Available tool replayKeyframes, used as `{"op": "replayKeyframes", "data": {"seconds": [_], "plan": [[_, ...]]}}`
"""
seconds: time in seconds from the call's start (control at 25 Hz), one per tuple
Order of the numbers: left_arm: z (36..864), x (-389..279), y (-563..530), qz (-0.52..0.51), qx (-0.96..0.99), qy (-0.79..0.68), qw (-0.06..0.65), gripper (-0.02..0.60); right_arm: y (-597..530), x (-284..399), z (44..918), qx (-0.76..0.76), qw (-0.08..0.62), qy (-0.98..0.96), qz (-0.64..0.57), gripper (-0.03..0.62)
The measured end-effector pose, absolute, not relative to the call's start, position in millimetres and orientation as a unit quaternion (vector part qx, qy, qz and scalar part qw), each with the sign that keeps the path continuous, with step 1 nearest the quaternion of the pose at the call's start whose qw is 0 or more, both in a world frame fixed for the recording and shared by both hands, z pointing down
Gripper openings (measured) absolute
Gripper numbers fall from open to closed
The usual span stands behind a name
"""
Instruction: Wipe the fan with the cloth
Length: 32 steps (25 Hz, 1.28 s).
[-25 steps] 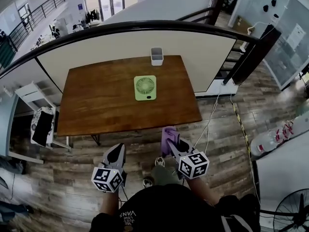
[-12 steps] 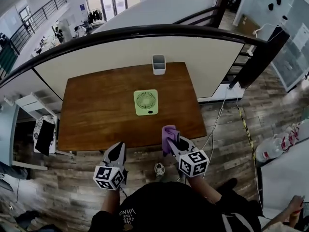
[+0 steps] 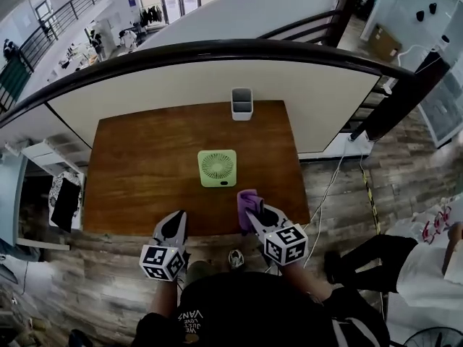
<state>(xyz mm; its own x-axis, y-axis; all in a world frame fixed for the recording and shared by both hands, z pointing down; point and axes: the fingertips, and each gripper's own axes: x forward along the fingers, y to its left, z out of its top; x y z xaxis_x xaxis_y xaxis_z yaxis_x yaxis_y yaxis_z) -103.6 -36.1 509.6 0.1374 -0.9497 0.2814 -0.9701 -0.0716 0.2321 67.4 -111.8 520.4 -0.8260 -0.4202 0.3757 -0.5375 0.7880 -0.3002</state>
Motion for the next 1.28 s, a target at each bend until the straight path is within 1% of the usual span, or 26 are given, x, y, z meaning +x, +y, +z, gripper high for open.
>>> {"op": "replayKeyframes", "data": {"seconds": [0.32, 0.6, 0.88, 0.92, 1.0, 1.16, 1.28], "plan": [[530.2, -123.8, -76.9, 0.048, 0.758, -0.618, 0.203, 0.012, -137.5, 47.0, 528.2, 0.29, 0.152, -0.921, 0.212, 0.092], [542.6, -147.2, -115.0, 0.072, 0.811, -0.539, 0.218, 0.014, -145.0, 24.8, 534.9, 0.366, 0.15, -0.891, 0.224, 0.092], [561.9, -154.5, -142.5, 0.089, 0.859, -0.447, 0.235, 0.018, -152.9, -0.9, 532.5, 0.421, 0.14, -0.868, 0.222, 0.092], [565.5, -153.6, -145.2, 0.091, 0.863, -0.434, 0.24, 0.034, -154.2, -3.3, 532.1, 0.429, 0.139, -0.865, 0.221, 0.093], [571.5, -151.4, -149.2, 0.098, 0.871, -0.411, 0.251, 0.126, -155.6, -8.4, 530.6, 0.442, 0.137, -0.859, 0.218, 0.092], [586.4, -147.4, -154.9, 0.116, 0.883, -0.374, 0.259, 0.149, -155.8, -21.5, 528.9, 0.452, 0.143, -0.857, 0.201, 0.092], [596.7, -141.4, -160.0, 0.134, 0.892, -0.351, 0.252, 0.158, -155.0, -31.4, 528.7, 0.449, 0.162, -0.86, 0.178, 0.092]]}}
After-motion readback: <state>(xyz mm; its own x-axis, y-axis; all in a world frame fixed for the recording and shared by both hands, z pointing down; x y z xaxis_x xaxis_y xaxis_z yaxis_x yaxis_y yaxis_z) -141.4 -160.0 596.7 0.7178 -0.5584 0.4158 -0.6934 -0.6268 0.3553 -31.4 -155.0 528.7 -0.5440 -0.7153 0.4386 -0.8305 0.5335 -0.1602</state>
